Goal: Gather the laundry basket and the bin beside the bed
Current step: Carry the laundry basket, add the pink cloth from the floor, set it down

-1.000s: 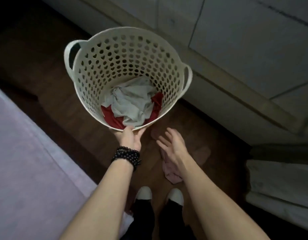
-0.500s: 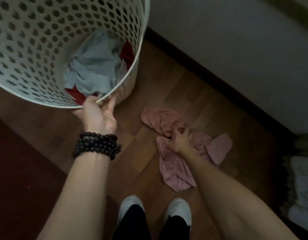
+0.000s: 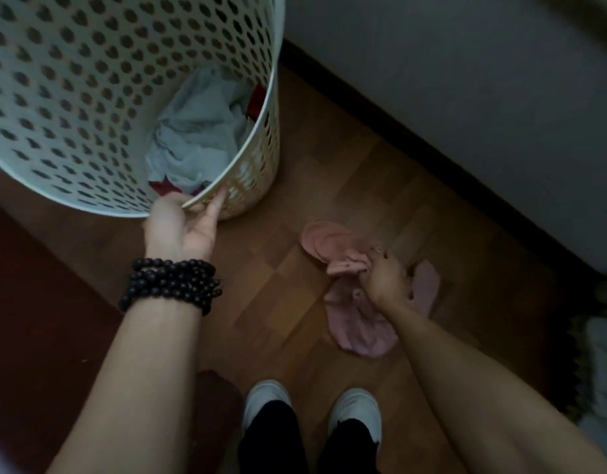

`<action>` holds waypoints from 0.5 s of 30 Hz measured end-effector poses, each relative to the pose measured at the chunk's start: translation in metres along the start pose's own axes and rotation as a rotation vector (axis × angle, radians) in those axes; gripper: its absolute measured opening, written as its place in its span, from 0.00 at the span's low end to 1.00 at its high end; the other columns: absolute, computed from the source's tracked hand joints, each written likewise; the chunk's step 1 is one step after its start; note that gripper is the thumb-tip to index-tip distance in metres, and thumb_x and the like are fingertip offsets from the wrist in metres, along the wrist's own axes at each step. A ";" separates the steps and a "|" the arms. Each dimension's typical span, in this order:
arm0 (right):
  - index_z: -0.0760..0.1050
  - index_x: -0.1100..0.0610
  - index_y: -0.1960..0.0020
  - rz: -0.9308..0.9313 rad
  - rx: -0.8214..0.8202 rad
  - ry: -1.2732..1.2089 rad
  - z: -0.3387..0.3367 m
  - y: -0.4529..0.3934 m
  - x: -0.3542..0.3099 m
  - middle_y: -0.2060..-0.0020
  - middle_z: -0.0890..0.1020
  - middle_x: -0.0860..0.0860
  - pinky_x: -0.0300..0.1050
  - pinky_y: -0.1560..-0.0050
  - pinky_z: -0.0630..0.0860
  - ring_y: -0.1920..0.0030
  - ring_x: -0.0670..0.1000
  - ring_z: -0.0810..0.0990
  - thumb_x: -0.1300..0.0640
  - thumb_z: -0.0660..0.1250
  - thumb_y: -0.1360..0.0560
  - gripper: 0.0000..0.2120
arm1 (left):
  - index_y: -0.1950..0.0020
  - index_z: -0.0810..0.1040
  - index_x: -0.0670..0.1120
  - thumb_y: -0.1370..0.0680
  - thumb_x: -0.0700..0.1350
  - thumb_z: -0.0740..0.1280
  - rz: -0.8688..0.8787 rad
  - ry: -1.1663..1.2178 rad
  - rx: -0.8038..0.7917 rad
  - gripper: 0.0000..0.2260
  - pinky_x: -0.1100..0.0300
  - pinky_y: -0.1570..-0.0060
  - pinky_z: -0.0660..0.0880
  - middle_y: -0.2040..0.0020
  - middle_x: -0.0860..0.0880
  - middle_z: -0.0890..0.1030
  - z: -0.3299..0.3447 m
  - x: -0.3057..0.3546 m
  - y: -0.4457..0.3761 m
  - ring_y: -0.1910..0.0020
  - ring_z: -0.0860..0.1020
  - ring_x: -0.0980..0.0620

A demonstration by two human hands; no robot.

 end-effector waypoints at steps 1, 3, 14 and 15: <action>0.72 0.55 0.26 -0.040 0.030 0.012 -0.026 0.008 -0.015 0.33 0.75 0.62 0.54 0.35 0.74 0.35 0.66 0.76 0.55 0.64 0.25 0.26 | 0.41 0.73 0.34 0.20 0.28 0.59 -0.058 -0.082 0.000 0.09 0.56 0.55 0.84 0.33 0.38 0.74 0.001 0.003 0.008 0.40 0.82 0.47; 0.73 0.53 0.29 -0.124 0.073 0.021 -0.092 0.024 -0.052 0.36 0.77 0.59 0.54 0.39 0.76 0.38 0.65 0.78 0.53 0.64 0.27 0.25 | 0.52 0.73 0.44 0.20 0.36 0.67 -0.136 -0.120 0.028 0.05 0.72 0.43 0.75 0.45 0.45 0.77 0.013 0.010 0.045 0.48 0.84 0.56; 0.81 0.58 0.56 -0.657 0.404 -0.408 -0.495 0.212 -0.327 0.59 0.83 0.53 0.51 0.51 0.78 0.55 0.56 0.81 0.56 0.63 0.32 0.10 | 0.24 0.64 0.40 0.22 0.25 0.57 0.042 0.033 0.079 0.26 0.38 0.38 0.75 0.27 0.35 0.72 0.107 0.135 0.294 0.31 0.74 0.35; 0.80 0.59 0.58 -0.701 0.428 -0.448 -0.526 0.234 -0.351 0.61 0.82 0.53 0.51 0.53 0.77 0.57 0.54 0.79 0.56 0.64 0.32 0.09 | 0.24 0.64 0.39 0.22 0.25 0.57 0.045 0.026 0.093 0.27 0.37 0.38 0.74 0.27 0.34 0.72 0.114 0.147 0.310 0.30 0.74 0.36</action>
Point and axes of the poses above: each hand's wrist, its own y-axis away from the middle knuckle, its own z-axis out of the palm, x = y × z, the point moved 4 cm from there along -y, towards the middle knuckle
